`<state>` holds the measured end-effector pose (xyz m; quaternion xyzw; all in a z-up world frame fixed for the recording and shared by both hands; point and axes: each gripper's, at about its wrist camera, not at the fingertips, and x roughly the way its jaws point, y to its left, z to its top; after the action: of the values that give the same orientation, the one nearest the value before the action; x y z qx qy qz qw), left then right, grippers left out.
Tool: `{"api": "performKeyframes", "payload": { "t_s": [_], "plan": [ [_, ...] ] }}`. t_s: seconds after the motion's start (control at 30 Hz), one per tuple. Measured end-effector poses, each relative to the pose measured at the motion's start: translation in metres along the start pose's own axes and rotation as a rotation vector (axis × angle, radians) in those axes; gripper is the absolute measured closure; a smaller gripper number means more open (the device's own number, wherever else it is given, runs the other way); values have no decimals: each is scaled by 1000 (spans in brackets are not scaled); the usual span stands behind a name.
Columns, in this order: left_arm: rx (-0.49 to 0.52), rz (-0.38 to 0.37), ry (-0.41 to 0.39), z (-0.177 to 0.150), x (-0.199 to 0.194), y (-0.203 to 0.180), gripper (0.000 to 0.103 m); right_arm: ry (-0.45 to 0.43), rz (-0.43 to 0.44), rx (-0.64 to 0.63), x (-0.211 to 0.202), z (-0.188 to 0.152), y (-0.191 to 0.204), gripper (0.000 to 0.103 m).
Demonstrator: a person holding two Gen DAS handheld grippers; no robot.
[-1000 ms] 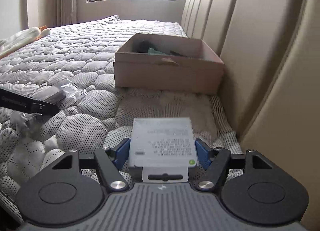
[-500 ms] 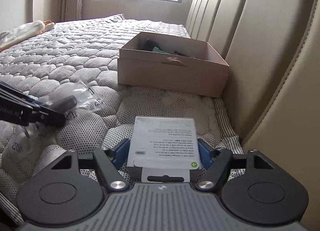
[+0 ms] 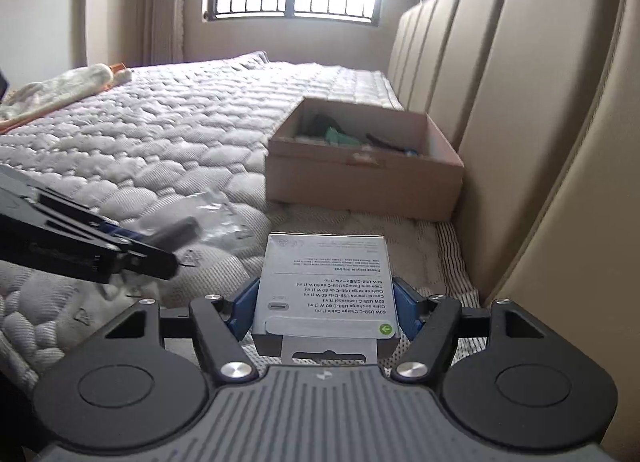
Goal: Organize rigid objects
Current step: 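Drop the clear bag into the pink box with the left gripper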
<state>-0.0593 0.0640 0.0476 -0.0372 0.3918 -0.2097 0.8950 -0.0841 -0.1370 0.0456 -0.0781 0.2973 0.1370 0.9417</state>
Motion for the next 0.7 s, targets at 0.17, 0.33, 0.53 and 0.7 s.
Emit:
{"api": "performKeyframes", "payload": {
  "t_s": [0.17,0.33,0.53,0.7],
  "plan": [
    [-22,-33,-39,43,-11,-6,79,-32,18,8,-15,2,1,34],
    [-39,-16,-102,120,0,-11,79,-46,14,-11,-19,3,3,34],
    [-52,1,-202,211,47,-16,78,-52,39,18,-18,7,-5,34],
    [-195,6,-123,236,103,5,76,-58,42,-22,-16,1,-6,34]
  ]
}}
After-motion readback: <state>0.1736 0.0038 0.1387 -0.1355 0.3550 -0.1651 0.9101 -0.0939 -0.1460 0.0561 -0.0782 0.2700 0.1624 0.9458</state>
